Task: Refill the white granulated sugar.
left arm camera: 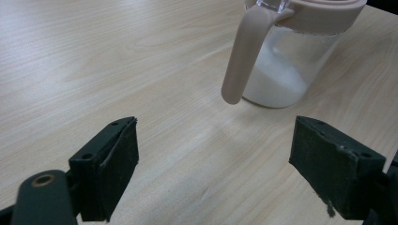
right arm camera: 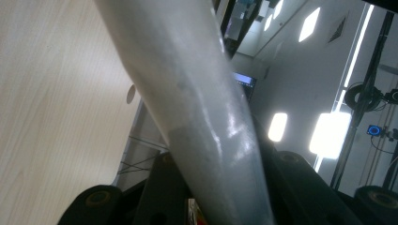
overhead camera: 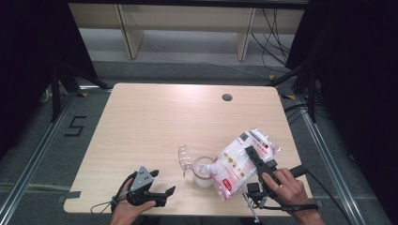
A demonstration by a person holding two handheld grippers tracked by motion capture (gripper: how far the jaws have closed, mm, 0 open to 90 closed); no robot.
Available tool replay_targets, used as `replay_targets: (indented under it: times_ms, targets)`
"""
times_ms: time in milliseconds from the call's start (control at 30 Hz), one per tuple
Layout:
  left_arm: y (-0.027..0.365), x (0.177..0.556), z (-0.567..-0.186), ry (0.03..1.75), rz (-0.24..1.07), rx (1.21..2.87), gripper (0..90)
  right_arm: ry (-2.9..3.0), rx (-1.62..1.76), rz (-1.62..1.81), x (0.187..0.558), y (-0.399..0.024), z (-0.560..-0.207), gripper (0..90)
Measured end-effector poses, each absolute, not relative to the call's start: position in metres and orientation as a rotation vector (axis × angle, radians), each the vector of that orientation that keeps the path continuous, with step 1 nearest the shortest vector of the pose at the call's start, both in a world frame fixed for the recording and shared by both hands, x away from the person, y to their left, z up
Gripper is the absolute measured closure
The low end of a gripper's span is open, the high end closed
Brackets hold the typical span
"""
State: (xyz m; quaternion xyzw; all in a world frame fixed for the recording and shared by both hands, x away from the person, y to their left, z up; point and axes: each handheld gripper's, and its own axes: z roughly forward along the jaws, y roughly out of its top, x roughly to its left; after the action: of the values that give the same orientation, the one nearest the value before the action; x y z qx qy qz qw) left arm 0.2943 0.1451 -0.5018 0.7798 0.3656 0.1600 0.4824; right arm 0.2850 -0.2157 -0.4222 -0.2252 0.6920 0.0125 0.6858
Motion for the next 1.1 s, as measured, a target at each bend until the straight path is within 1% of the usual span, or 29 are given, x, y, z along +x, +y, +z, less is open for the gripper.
replay_targets:
  times_ms: [1100]
  targets:
    - [0.1452,0.2945,-0.5019,0.894,0.397,1.907,15.2,1.583,-0.471,0.028,0.2851,-0.2170,-0.4251,76.5]
